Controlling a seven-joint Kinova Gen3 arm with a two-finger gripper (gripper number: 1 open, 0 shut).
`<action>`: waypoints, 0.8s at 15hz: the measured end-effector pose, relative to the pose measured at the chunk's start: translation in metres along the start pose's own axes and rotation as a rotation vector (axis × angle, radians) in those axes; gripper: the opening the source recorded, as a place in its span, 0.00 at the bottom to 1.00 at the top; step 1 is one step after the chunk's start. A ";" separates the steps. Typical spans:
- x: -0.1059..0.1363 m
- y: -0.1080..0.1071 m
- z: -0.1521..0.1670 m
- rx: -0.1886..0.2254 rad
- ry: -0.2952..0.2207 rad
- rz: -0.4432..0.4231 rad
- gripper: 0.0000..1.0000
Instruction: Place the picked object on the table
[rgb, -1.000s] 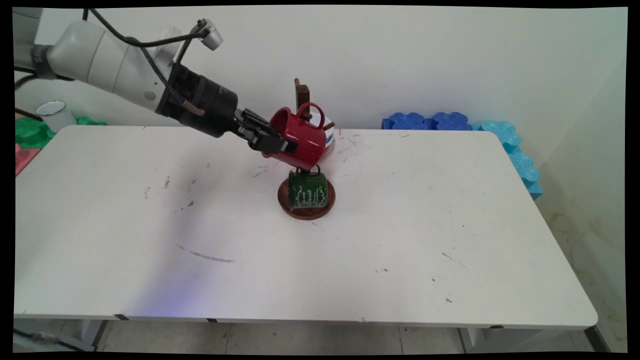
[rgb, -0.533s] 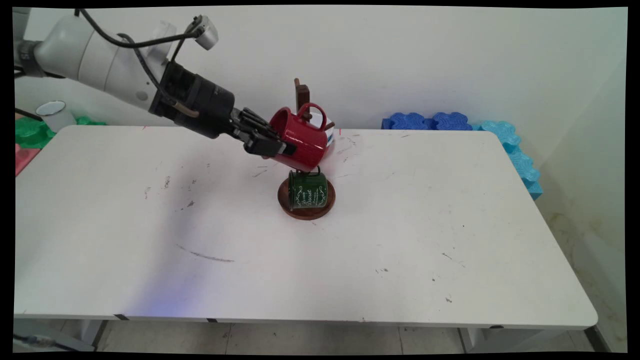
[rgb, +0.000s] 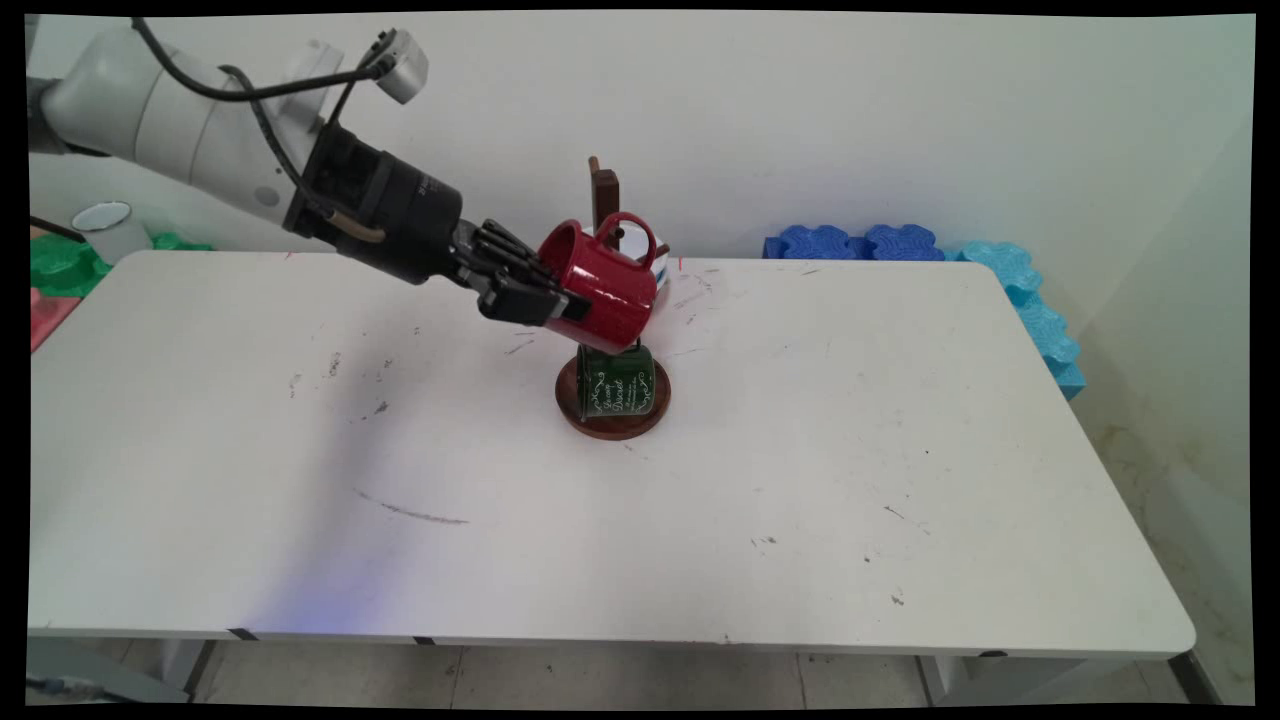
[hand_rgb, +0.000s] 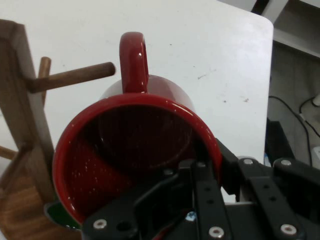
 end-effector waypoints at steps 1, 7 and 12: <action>0.000 0.001 -0.001 -0.003 -0.001 0.007 0.00; -0.009 0.002 -0.014 -0.007 -0.015 0.059 0.00; -0.020 -0.004 -0.028 0.000 -0.034 0.104 0.00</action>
